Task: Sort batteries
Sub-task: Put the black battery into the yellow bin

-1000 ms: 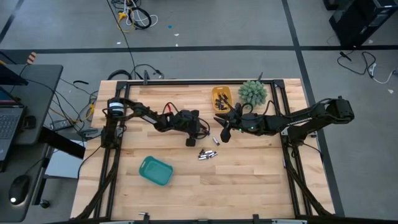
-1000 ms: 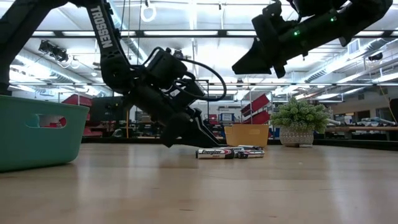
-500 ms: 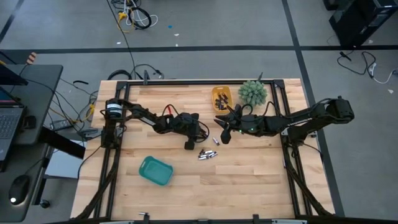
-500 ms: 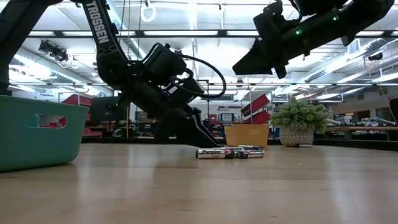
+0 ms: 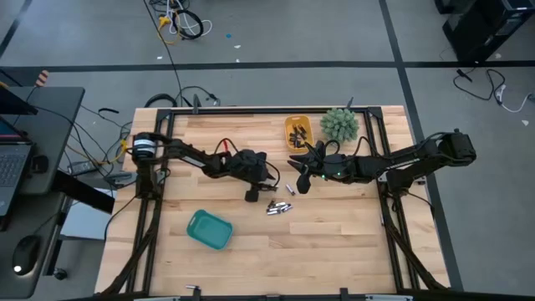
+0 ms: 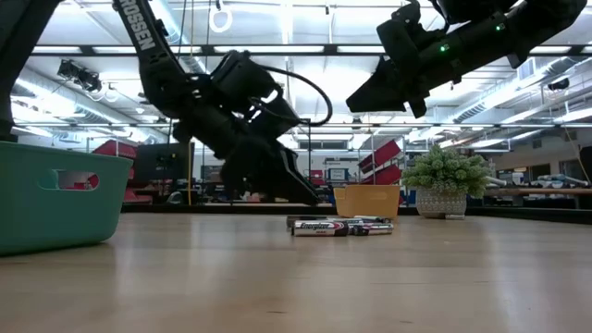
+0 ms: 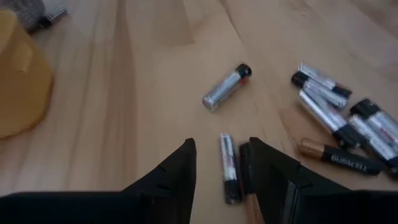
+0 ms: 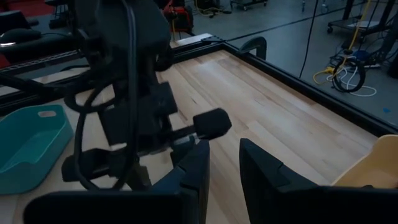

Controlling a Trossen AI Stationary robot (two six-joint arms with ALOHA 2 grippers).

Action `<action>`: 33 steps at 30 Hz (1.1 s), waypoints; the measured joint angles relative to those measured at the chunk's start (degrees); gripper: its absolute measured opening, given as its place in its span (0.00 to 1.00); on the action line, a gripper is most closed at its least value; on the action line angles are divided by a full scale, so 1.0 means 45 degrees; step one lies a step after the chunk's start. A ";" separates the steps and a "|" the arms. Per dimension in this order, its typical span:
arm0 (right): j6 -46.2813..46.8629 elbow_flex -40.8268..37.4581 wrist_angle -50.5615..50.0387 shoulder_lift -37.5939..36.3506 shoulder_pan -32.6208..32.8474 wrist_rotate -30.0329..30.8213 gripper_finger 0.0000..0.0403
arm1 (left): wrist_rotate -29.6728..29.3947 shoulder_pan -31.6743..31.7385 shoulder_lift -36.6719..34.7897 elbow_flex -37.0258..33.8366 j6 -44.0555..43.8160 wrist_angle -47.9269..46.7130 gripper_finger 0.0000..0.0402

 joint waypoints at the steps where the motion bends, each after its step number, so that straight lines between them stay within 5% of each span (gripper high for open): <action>1: 0.0000 0.0000 0.0003 0.0000 0.0000 0.0000 0.18 | 0.0001 0.0000 -0.0150 0.0006 0.0002 -0.0196 0.35; 9: 0.0057 0.0000 -0.0064 0.0000 0.0000 0.0000 0.18 | 0.0949 -0.0558 -0.1057 0.0016 -0.0011 -0.2929 0.35; 19: 0.0063 0.0000 0.0004 0.0005 0.0000 0.0000 0.18 | -0.2147 -0.1770 -0.0895 0.0026 -0.0279 -0.3911 0.35; 33: 0.0105 0.0000 0.0005 0.0005 0.0083 0.0000 0.18 | -0.2906 -0.1821 -0.0890 0.0026 -0.0377 -0.3714 0.35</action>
